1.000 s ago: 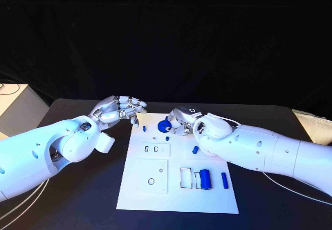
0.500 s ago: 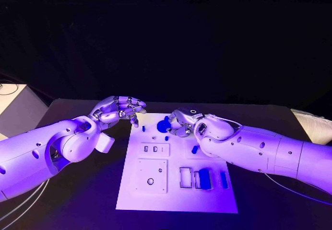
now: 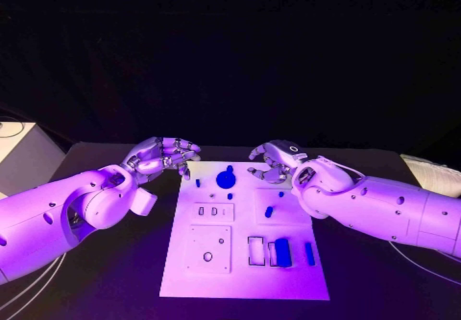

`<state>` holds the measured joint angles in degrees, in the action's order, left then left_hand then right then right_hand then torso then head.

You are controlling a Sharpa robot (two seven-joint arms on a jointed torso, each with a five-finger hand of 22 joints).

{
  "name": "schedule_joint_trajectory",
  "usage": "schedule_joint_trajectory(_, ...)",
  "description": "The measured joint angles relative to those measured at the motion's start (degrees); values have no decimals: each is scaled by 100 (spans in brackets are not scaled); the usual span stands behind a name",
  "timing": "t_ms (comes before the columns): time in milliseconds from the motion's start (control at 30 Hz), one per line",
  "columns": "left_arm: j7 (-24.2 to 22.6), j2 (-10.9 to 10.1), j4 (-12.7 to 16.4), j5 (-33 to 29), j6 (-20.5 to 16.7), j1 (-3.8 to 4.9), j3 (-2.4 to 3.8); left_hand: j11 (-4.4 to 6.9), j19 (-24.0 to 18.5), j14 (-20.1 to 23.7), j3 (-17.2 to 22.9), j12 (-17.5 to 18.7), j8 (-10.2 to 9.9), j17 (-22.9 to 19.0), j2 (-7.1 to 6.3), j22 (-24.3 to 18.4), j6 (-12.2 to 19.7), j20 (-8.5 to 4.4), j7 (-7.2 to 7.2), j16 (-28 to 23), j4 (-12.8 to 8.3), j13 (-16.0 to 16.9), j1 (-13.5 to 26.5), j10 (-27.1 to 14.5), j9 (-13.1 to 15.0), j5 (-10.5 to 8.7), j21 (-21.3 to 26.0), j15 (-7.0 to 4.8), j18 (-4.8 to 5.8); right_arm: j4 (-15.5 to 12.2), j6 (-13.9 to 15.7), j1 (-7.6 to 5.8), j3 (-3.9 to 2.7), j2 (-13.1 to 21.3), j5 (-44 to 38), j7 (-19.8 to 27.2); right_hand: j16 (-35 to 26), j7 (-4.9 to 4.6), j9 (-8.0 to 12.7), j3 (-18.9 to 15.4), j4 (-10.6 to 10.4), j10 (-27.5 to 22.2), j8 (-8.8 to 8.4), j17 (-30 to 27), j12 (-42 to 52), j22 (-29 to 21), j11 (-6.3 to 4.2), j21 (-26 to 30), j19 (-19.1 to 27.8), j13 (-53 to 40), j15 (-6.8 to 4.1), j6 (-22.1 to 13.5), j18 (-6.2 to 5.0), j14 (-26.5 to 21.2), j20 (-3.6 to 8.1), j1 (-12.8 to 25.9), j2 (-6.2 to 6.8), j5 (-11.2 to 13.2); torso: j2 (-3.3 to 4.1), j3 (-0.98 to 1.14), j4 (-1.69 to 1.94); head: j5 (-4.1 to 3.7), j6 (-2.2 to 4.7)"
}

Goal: Assemble the parts on the task board

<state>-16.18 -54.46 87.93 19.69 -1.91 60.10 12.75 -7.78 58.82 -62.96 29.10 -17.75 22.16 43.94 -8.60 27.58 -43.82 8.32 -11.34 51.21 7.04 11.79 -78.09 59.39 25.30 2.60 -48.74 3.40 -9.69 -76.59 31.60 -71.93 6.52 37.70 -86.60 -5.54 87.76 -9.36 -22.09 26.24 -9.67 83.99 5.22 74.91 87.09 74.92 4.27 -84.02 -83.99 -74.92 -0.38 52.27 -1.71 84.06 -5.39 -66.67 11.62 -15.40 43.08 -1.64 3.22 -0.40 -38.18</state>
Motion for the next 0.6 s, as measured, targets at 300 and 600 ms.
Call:
schedule_joint_trajectory(300,-7,80,-104,1,-1,-20,0,0,1,21,16,0,0,-6,0,0,0,-1,0,0,-16,0,0,0,5,0,0,-21,0,-20,-303,-189,-10,855,1560,1155,-56,-36,13,89,417,2,-49,0,-145,-1,42,271,19,1,28,-36,0,-14,-38,-520,114,142,-66,24,-62,-105,69)
schedule_joint_trajectory(600,-22,116,-179,2,0,-95,0,0,-12,21,16,0,0,-6,0,-5,0,12,0,-22,-16,0,0,0,5,0,0,-21,0,232,-958,-177,-10,1278,2110,1703,-56,-48,19,55,638,2,-71,0,-173,-1,42,294,-1,1,48,-74,0,6,-58,-686,233,122,-102,72,-101,-187,96)
